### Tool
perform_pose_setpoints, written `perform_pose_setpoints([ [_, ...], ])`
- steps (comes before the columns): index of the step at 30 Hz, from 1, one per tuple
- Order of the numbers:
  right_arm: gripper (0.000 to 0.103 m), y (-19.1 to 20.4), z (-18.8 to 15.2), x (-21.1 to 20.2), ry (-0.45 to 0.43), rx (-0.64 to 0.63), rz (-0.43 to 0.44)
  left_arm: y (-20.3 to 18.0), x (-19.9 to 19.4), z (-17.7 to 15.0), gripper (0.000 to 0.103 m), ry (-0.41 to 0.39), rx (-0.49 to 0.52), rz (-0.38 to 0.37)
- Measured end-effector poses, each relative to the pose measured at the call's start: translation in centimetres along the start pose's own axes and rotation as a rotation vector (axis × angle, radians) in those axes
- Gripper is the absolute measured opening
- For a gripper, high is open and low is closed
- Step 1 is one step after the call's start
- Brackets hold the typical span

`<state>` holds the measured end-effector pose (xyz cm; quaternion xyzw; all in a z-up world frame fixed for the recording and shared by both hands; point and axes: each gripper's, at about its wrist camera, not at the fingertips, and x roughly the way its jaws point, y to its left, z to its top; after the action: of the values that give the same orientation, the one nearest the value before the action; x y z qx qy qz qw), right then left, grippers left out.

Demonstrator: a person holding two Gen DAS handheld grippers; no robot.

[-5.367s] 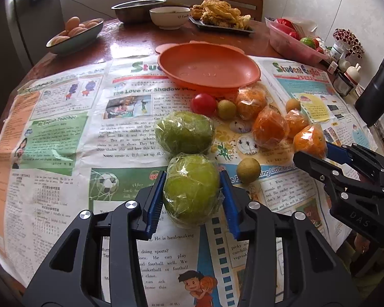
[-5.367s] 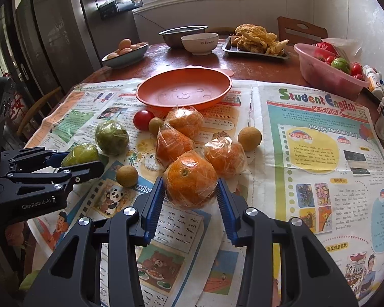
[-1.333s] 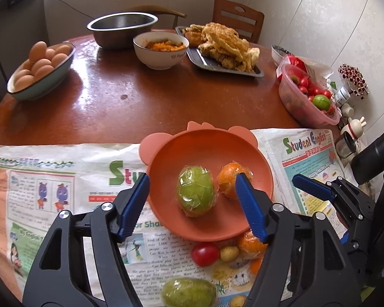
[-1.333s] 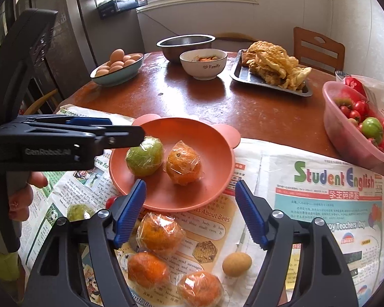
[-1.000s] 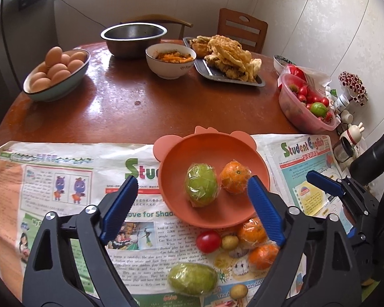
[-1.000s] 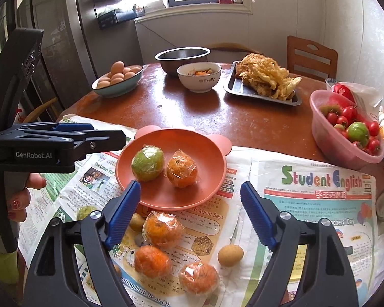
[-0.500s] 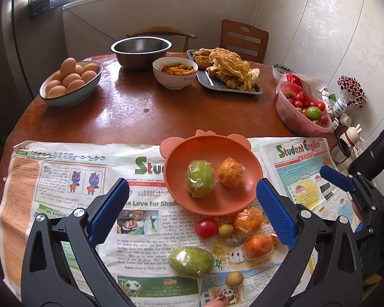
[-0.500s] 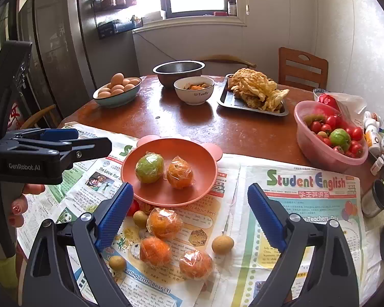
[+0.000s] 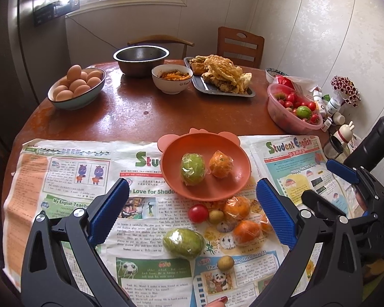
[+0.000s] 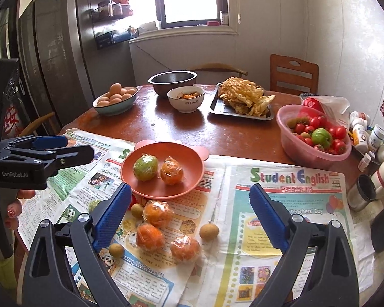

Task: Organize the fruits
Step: 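Withdraw both open tools from the plate toward the remaining bagged fruits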

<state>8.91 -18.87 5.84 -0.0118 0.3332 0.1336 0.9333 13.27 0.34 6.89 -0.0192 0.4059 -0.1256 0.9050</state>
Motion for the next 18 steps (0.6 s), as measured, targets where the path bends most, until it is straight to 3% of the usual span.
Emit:
perform_pose_setpoints([
  [18, 0.094, -1.9, -2.4, -1.7, 0.004, 0.042, -0.032, -0.9, -0.8, -2.6, 0.093, 0.009, 0.009, 0.001],
])
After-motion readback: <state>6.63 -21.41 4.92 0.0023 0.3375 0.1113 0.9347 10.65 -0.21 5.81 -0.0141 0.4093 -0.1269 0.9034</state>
